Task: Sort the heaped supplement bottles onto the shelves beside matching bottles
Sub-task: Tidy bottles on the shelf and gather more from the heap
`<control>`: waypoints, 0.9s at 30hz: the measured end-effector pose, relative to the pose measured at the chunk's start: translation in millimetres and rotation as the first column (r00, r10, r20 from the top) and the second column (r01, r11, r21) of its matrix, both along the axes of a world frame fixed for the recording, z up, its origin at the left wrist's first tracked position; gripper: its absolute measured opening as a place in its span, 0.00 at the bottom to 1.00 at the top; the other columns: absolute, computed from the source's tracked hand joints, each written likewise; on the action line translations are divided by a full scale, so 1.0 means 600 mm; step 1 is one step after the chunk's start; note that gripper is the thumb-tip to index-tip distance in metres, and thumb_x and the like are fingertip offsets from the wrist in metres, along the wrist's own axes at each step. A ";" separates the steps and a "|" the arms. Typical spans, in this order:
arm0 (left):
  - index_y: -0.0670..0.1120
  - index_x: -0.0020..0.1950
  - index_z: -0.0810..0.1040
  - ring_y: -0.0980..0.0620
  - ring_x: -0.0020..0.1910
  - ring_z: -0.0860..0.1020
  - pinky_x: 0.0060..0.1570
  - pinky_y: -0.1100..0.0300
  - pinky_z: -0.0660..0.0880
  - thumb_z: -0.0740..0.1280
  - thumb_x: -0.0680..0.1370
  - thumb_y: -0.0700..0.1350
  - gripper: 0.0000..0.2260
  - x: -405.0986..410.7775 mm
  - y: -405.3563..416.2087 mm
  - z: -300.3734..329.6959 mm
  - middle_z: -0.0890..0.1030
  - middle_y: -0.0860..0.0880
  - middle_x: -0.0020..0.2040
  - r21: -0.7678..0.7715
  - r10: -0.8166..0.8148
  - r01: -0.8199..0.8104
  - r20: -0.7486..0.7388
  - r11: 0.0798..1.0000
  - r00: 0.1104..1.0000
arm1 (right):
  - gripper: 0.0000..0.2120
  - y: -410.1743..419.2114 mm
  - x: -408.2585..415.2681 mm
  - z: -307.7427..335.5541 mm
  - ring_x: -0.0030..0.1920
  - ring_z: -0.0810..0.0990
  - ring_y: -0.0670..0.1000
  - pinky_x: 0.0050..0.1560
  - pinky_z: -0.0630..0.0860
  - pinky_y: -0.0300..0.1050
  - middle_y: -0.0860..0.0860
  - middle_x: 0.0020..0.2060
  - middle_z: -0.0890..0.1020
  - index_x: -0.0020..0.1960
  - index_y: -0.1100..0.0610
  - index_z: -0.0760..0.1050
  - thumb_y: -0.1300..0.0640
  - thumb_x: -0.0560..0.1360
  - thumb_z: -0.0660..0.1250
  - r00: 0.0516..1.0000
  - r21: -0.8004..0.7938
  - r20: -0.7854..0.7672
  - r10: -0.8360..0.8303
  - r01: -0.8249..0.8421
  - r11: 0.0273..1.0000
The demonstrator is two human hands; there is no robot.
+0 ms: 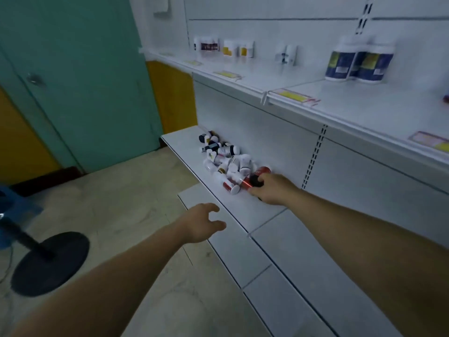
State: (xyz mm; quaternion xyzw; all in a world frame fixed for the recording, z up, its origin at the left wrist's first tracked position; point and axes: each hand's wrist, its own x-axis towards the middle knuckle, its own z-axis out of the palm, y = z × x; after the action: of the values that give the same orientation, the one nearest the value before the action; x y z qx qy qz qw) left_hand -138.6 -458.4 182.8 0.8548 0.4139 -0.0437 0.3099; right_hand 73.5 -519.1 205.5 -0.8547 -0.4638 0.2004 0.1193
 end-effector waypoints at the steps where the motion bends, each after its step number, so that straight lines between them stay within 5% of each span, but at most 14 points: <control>1: 0.50 0.72 0.66 0.48 0.69 0.68 0.64 0.57 0.66 0.65 0.76 0.57 0.26 0.009 0.040 -0.003 0.66 0.47 0.73 -0.009 -0.017 0.017 0.000 1.000 1.000 | 0.48 0.027 0.006 -0.001 0.58 0.75 0.60 0.58 0.73 0.51 0.55 0.60 0.75 0.68 0.50 0.69 0.23 0.57 0.56 1.000 -0.006 -0.012 -0.007 0.007 1.000; 5: 0.50 0.73 0.65 0.49 0.69 0.67 0.63 0.59 0.64 0.64 0.77 0.57 0.26 0.061 0.196 -0.034 0.66 0.48 0.73 -0.020 -0.126 0.126 -0.006 0.992 0.992 | 0.26 0.143 0.032 -0.042 0.59 0.75 0.58 0.54 0.71 0.46 0.56 0.63 0.75 0.66 0.50 0.71 0.38 0.74 0.62 0.996 -0.002 -0.004 -0.093 0.093 0.996; 9: 0.50 0.72 0.66 0.48 0.68 0.69 0.60 0.60 0.66 0.65 0.77 0.56 0.25 0.116 0.348 -0.092 0.67 0.48 0.72 -0.102 -0.206 0.207 0.021 0.973 0.978 | 0.14 0.244 0.051 -0.098 0.48 0.78 0.56 0.47 0.74 0.47 0.56 0.53 0.78 0.48 0.49 0.71 0.39 0.72 0.60 0.953 0.079 -0.002 -0.302 0.301 0.950; 18: 0.43 0.60 0.74 0.48 0.48 0.75 0.42 0.61 0.69 0.69 0.74 0.49 0.17 0.284 0.569 -0.187 0.77 0.43 0.60 -0.277 -0.194 0.220 0.117 0.935 0.974 | 0.22 0.393 0.113 -0.182 0.54 0.78 0.57 0.45 0.67 0.41 0.53 0.53 0.80 0.60 0.55 0.74 0.41 0.73 0.64 0.860 0.045 -0.098 -0.500 0.506 0.861; 21: 0.44 0.65 0.70 0.49 0.51 0.74 0.45 0.61 0.68 0.70 0.74 0.48 0.22 0.344 0.597 -0.218 0.74 0.47 0.56 -0.376 -0.145 0.193 0.153 0.906 0.978 | 0.21 0.437 0.156 -0.207 0.59 0.76 0.58 0.49 0.67 0.42 0.56 0.60 0.77 0.64 0.59 0.71 0.47 0.77 0.63 0.850 0.006 -0.086 -0.520 0.522 0.853; 24: 0.44 0.43 0.74 0.48 0.42 0.74 0.43 0.58 0.69 0.68 0.76 0.45 0.06 0.401 0.616 -0.254 0.74 0.44 0.43 -0.417 -0.145 0.219 0.203 0.882 0.968 | 0.23 0.482 0.196 -0.237 0.63 0.73 0.59 0.56 0.69 0.45 0.58 0.65 0.74 0.69 0.60 0.67 0.48 0.79 0.61 0.847 -0.026 -0.100 -0.521 0.522 0.853; 25: 0.45 0.39 0.72 0.49 0.38 0.73 0.41 0.58 0.69 0.66 0.76 0.46 0.08 0.417 0.619 -0.267 0.74 0.43 0.41 -0.437 -0.127 0.210 0.212 0.875 0.969 | 0.24 0.491 0.207 -0.250 0.62 0.73 0.59 0.57 0.70 0.46 0.59 0.65 0.74 0.69 0.60 0.66 0.48 0.78 0.61 0.843 -0.030 -0.120 -0.524 0.524 0.851; 27: 0.44 0.45 0.73 0.51 0.38 0.73 0.37 0.59 0.68 0.66 0.76 0.50 0.09 0.442 0.623 -0.288 0.76 0.42 0.45 -0.441 -0.128 0.205 0.198 0.874 0.972 | 0.25 0.503 0.225 -0.274 0.60 0.75 0.58 0.55 0.72 0.47 0.58 0.63 0.75 0.69 0.59 0.65 0.48 0.77 0.63 0.833 -0.046 -0.145 -0.534 0.534 0.844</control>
State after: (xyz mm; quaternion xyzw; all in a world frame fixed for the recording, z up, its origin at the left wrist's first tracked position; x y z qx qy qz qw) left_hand 126.4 -84.5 10.0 0.7908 0.2899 -0.0967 0.5304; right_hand 208.2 -217.4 41.3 -0.9324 -0.1961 0.2245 0.2042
